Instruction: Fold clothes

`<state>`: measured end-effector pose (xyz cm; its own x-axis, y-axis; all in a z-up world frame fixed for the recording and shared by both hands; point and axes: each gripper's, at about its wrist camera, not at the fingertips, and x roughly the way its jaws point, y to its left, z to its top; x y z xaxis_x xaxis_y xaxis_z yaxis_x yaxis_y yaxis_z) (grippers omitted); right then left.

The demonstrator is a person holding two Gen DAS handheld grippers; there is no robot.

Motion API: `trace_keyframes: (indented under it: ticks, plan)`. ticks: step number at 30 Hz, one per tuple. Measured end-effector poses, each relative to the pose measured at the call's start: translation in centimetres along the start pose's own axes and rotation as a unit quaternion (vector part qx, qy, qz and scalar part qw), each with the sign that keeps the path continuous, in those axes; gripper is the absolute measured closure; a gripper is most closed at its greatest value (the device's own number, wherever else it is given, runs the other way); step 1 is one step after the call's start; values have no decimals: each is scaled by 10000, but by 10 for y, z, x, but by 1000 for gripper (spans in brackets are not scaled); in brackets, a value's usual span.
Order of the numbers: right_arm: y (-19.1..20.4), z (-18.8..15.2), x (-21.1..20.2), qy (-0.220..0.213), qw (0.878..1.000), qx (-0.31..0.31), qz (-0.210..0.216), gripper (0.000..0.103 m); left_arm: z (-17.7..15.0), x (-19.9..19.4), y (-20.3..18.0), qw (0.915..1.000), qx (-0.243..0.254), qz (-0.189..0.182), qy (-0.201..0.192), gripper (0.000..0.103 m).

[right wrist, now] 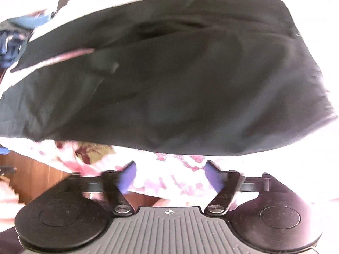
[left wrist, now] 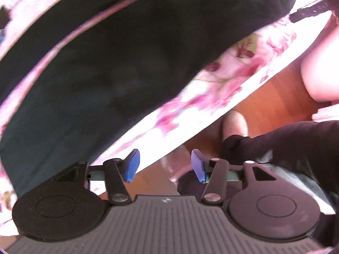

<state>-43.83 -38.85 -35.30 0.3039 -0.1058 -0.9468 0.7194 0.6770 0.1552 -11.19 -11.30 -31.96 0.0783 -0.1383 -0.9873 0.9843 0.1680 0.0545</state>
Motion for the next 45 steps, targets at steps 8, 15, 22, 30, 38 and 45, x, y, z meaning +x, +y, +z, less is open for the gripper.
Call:
trace_keyframes:
  ticks: [8,15,22,30,38,45]
  plan:
    - [53,-19,-51,-411,9956,703,-463,26,-5,-29,64,9960,566,440,-525,23]
    - [165,-40,-93,-642,9852,940,-1280,26,-28,-64,139,9832,1232,388,-1293,10]
    - [287,-49,-117,-783,9784,1112,-1554,26,-80,-108,213,9802,1212,618,-1437,6]
    - [366,-39,-104,-596,9793,711,-1800,26,-118,-110,238,9845,1085,544,-1267,6]
    - [394,-37,-84,-470,9815,624,-1748,26,-118,-109,233,9817,1231,487,-1371,6]
    - [382,-48,-85,-575,9806,563,-1787,26,-123,-101,222,9733,1485,584,-1649,6]
